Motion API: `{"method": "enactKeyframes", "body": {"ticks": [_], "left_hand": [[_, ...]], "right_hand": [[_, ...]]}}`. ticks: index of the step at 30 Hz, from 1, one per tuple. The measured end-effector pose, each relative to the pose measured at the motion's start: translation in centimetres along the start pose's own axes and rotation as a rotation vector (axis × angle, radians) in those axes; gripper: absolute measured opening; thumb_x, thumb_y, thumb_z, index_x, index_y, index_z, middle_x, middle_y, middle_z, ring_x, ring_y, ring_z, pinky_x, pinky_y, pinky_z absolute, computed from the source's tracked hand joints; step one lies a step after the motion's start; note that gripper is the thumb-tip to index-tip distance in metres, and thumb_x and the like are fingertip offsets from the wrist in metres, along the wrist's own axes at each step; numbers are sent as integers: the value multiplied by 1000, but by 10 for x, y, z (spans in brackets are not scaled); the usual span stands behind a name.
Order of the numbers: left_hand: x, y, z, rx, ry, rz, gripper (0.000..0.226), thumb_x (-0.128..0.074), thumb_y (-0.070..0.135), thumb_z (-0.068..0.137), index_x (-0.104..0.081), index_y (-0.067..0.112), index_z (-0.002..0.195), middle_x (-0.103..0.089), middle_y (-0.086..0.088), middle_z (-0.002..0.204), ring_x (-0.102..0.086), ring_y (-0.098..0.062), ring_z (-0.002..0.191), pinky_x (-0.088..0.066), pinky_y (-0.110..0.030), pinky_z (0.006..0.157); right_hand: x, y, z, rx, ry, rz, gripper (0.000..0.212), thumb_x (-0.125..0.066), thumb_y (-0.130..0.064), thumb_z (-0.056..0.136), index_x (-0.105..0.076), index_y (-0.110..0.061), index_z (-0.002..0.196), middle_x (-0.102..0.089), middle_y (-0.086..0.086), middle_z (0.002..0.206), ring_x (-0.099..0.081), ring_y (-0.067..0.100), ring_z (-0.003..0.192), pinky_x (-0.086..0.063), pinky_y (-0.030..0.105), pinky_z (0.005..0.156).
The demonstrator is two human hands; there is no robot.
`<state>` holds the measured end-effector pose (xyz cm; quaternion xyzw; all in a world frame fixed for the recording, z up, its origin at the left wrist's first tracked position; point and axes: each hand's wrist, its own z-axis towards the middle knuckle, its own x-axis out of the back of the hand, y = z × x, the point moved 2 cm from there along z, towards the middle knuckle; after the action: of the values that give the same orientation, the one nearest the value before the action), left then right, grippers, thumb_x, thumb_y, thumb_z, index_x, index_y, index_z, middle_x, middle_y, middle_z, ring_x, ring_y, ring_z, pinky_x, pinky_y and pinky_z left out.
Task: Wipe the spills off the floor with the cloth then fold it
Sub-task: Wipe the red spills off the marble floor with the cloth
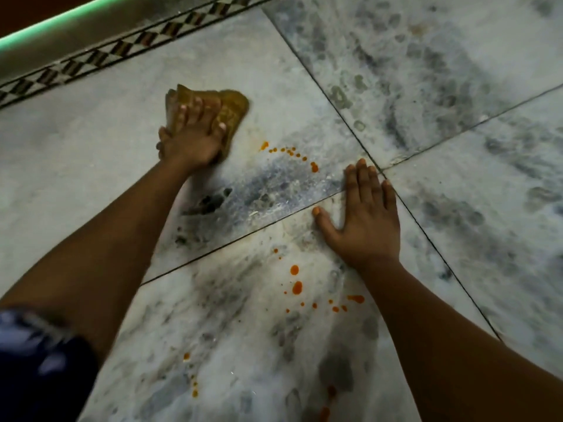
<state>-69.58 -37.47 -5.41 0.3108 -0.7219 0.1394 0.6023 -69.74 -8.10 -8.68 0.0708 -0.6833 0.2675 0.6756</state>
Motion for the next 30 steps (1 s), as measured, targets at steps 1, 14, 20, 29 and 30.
{"method": "enactKeyframes", "body": {"ticks": [1,14,20,29,30], "left_hand": [[2,12,12,52,-5,-51,53,-21,49,99,-10,36,148,7,6,159,9,-21,145,3,-59,112],[-14,30,-49,-310,200,253,75,-16,64,82,-37,20,140,-26,-19,151,-16,-38,141,-2,-57,112],[-33,101,-18,-256,69,108,60,-21,53,96,-1,33,149,4,3,159,3,-24,146,8,-56,112],[-20,37,-17,-897,59,290,60,-15,65,89,-14,44,144,-16,9,155,-13,-24,144,4,-60,107],[-16,38,-3,-737,67,238,59,-16,65,87,-12,47,143,-15,9,156,-10,-27,145,3,-62,107]], "right_hand": [[0,0,0,-2,0,0,88,-22,-64,81,-22,-6,147,-19,13,155,-16,25,144,-6,40,115],[1,0,1,1,-19,12,89,-19,-65,80,-14,-8,149,-11,11,157,-8,23,145,1,38,115],[-1,0,0,2,-1,3,92,-18,-64,80,-13,-3,148,-11,15,157,-9,25,145,0,38,115],[1,-1,-1,-6,-6,8,94,-17,-65,79,-11,-1,148,-8,16,157,-6,25,145,3,37,115],[0,-1,-1,-4,-5,6,94,-16,-65,79,-10,-1,148,-6,16,157,-5,25,145,4,37,115]]}}
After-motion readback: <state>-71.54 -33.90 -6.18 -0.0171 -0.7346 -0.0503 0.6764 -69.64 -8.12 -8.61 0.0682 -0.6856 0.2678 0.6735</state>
